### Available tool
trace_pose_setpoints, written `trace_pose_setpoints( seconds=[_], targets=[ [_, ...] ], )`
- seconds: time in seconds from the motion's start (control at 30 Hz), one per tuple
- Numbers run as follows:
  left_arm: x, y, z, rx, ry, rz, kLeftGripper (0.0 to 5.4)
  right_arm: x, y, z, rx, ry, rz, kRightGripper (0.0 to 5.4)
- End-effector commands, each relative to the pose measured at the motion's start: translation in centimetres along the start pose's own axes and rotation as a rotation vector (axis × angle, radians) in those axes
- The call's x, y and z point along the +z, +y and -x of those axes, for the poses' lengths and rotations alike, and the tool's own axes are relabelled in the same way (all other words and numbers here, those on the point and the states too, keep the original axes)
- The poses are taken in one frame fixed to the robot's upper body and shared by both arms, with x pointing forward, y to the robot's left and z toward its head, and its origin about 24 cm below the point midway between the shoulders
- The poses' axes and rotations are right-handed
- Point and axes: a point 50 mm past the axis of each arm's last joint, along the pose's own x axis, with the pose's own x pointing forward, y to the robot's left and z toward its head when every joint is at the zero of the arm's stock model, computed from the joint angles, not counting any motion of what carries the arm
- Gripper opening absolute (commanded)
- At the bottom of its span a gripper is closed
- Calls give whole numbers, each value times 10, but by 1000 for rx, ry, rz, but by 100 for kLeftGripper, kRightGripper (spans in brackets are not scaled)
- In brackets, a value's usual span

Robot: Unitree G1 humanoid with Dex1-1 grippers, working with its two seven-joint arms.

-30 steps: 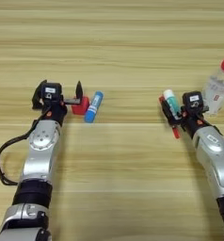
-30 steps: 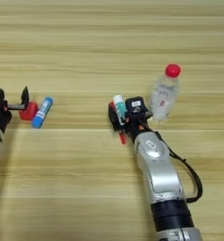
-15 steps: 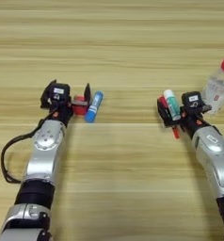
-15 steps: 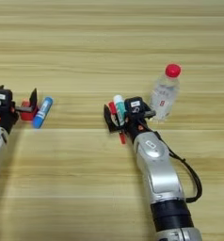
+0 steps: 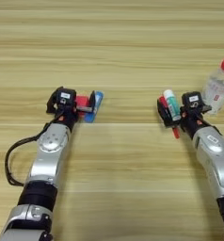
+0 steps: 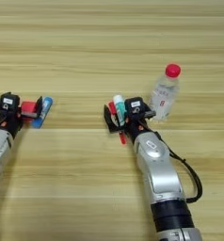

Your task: Move the objects on the table

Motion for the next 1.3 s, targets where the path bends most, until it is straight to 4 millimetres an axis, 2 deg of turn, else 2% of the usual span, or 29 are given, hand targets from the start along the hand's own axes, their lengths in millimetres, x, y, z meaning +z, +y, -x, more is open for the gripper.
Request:
trace_pose_setpoints(
  seconds=[0.03,0.13,0.6,0.83,0.9,1.3],
  targets=[
    [-9,5,-2,33,85,17,540,2,-2,1,3,-10,-8,536],
    [-14,9,-2,52,125,49,540,2,-1,1,5,-11,-9,536],
    [-13,8,-2,39,120,50,540,3,0,1,4,-12,-12,536],
    [-11,7,-1,21,95,52,444,3,-1,1,1,-11,-11,540],
    [-10,5,-1,6,81,65,435,3,-1,0,-1,-11,-12,540],
    [-7,3,0,-18,58,80,302,3,-1,0,-2,-11,-15,540]
  ],
)
